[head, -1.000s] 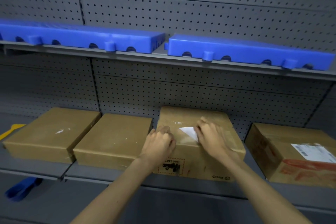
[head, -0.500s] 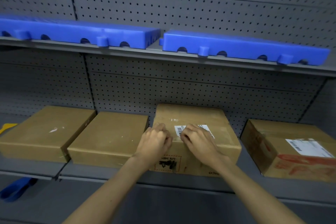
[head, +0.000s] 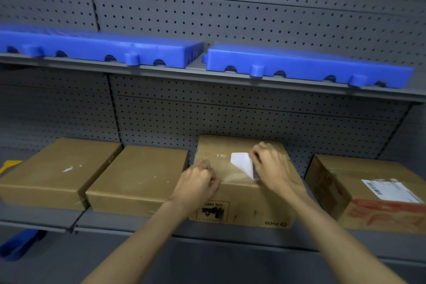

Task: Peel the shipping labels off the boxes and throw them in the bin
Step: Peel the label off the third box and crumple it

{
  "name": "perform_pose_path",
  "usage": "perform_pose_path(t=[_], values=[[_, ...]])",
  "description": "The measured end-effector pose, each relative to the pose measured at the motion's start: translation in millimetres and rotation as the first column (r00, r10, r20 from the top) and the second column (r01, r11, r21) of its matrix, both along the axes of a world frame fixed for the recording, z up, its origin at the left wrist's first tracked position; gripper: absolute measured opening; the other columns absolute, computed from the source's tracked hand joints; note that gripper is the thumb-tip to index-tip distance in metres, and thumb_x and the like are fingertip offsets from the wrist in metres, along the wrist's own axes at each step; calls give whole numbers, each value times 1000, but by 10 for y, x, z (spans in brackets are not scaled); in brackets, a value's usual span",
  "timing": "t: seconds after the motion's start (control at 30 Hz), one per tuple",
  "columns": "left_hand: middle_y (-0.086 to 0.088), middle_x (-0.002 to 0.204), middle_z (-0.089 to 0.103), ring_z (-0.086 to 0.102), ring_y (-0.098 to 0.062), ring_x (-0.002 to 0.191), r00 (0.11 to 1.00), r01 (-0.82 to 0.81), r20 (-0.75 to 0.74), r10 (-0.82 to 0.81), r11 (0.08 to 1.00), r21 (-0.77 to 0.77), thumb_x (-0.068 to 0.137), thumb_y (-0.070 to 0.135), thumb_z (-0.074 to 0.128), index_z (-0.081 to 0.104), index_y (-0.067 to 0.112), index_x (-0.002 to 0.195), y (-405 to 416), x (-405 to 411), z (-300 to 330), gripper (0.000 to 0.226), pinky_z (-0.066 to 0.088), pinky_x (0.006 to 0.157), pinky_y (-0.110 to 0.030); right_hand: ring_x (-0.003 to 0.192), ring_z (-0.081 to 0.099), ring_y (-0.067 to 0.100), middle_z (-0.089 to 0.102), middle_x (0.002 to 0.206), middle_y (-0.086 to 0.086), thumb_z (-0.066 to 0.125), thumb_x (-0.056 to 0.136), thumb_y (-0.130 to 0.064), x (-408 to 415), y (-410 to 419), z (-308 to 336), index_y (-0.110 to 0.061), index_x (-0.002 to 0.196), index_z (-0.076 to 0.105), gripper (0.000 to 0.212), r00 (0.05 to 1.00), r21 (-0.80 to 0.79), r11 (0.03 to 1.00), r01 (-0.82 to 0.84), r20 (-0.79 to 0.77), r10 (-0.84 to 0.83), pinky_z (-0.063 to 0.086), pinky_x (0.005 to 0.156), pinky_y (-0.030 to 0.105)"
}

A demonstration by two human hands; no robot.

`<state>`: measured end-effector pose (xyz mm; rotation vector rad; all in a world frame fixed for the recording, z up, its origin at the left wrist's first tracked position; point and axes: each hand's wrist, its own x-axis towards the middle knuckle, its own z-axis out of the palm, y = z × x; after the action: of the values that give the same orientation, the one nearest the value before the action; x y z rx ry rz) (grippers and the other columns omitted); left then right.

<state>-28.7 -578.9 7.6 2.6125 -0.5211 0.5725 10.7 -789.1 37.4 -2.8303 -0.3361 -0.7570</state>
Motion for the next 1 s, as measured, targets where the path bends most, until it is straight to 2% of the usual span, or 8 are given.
perform_pose_path(t=[0.17, 0.27, 0.37, 0.5, 0.63, 0.77, 0.9, 1.0], values=[[2, 111, 54, 53, -13, 100, 998, -36, -43, 36, 999, 3, 90, 48, 59, 66, 13, 103, -11, 8, 8, 38, 44, 86, -26, 71, 57, 20, 59, 87, 1, 46, 98, -15, -149, 92, -136, -11, 82, 60, 22, 993, -46, 994, -100, -63, 97, 42, 58, 31], [2, 110, 54, 52, -12, 98, 999, -31, -44, 31, 1000, 0, 90, 48, 59, 65, 13, 103, -14, 4, 21, 38, 43, 85, -25, 76, 59, 20, 60, 95, 2, 47, 98, -14, -3, -90, 29, -12, 90, 62, 17, 999, 40, 998, 42, -16, -41, 47, 61, 32], [2, 107, 54, 52, -12, 96, 999, -20, -34, 20, 1000, 0, 90, 48, 60, 65, 13, 100, -17, 8, 7, 37, 45, 84, -25, 77, 60, 22, 61, 93, 2, 50, 97, -14, 43, -299, 192, -12, 89, 62, 14, 983, 198, 969, 145, 86, -165, 37, 60, 29], [5, 107, 54, 55, -10, 93, 1000, -15, -28, 15, 1000, -11, 89, 48, 61, 66, 15, 101, -14, 13, -28, 36, 47, 83, -24, 80, 62, 24, 61, 96, 3, 49, 97, -17, -21, -315, 36, -14, 90, 61, 14, 998, 17, 998, 58, -1, -58, 39, 60, 30], [7, 108, 54, 55, -8, 93, 999, -16, -34, 15, 1000, -19, 89, 49, 60, 66, 17, 104, -25, 3, -32, 35, 48, 86, -23, 85, 63, 34, 65, 103, 12, 52, 97, -13, 6, -640, 217, -9, 97, 65, 14, 940, 359, 896, 260, 117, -320, 41, 66, 35], [7, 105, 55, 56, -9, 94, 998, -32, -47, 31, 999, -29, 89, 50, 60, 67, 16, 103, -25, -10, 15, 38, 49, 86, -26, 78, 64, 26, 67, 95, 3, 56, 96, -18, -90, -612, 175, -14, 94, 68, 12, 958, 431, 884, 178, 128, -255, 40, 62, 31], [5, 109, 57, 56, -13, 100, 994, -43, -98, 45, 999, 22, 90, 54, 56, 69, 15, 105, -6, -26, 77, 44, 48, 89, -30, 60, 67, 22, 67, 67, 3, 58, 94, -16, -133, -705, 268, -15, 88, 68, 12, 947, 764, 631, 134, 88, -308, 49, 59, 32], [3, 113, 58, 57, -14, 102, 990, -40, -134, 47, 998, 53, 89, 55, 56, 67, 14, 109, -21, -47, 115, 47, 48, 91, -32, 72, 66, 20, 69, 78, 1, 59, 92, -14, -203, -682, 279, -16, 84, 69, 14, 974, 693, 715, 92, 88, -210, 51, 65, 37]])
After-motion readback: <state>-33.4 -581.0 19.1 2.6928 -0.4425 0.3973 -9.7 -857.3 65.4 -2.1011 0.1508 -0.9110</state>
